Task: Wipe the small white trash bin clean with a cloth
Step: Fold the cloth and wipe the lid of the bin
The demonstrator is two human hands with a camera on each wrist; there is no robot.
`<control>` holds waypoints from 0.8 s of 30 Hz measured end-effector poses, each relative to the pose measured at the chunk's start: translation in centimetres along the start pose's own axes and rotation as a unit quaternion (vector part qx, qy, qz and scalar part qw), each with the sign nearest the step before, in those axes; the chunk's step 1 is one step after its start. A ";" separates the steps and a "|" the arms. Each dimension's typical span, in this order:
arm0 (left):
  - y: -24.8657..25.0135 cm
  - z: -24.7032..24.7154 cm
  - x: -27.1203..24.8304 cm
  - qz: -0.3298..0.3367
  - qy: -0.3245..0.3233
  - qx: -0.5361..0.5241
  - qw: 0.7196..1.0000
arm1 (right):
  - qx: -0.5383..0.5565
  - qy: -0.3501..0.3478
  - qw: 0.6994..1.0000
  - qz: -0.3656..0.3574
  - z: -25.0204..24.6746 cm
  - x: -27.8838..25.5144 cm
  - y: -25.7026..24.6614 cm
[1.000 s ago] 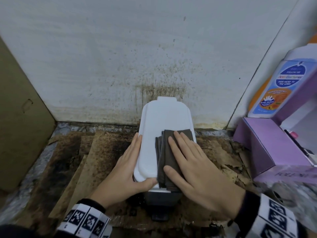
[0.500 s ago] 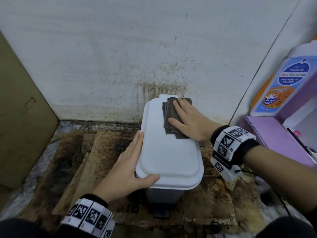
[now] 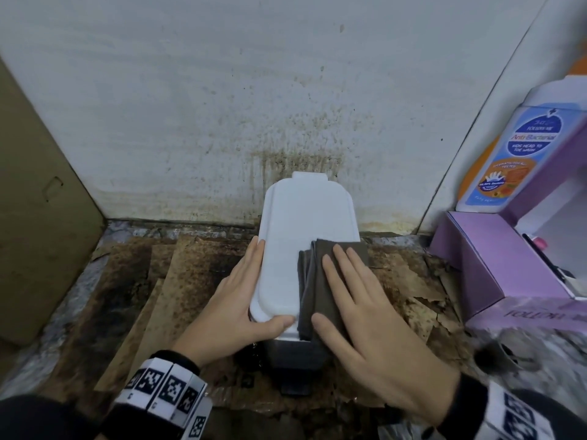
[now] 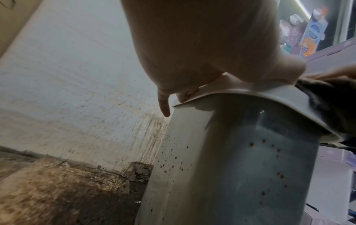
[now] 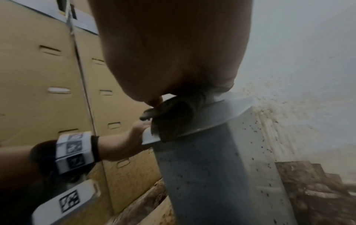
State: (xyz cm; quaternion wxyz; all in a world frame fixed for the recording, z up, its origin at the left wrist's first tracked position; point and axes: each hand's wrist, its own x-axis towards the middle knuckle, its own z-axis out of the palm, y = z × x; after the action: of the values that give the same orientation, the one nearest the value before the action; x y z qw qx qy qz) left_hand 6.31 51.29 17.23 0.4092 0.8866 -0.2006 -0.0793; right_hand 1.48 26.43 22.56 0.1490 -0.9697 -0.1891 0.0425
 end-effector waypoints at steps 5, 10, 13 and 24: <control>-0.1 0.1 0.1 -0.006 0.005 -0.020 1.000 | -0.014 -0.003 1.000 -0.009 -0.4 0.2 0.0; -0.2 -0.1 0.0 -0.006 -0.009 -0.041 0.999 | -0.032 -0.031 0.999 -0.020 -1.9 4.0 2.3; -0.3 -0.2 -0.1 -0.010 -0.014 -0.051 0.999 | -0.031 -0.066 0.997 -0.020 -3.2 7.5 3.9; -0.2 -0.4 -0.1 -0.015 -0.013 -0.043 0.999 | -0.037 -0.113 0.993 0.017 -5.6 19.5 7.7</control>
State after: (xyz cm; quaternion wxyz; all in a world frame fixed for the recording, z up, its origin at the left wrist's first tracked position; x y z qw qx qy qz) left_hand 6.40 51.75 17.33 0.4434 0.8697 -0.1893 -0.1059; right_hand 22.98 25.50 25.07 0.0897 -0.9666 -0.1893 0.1476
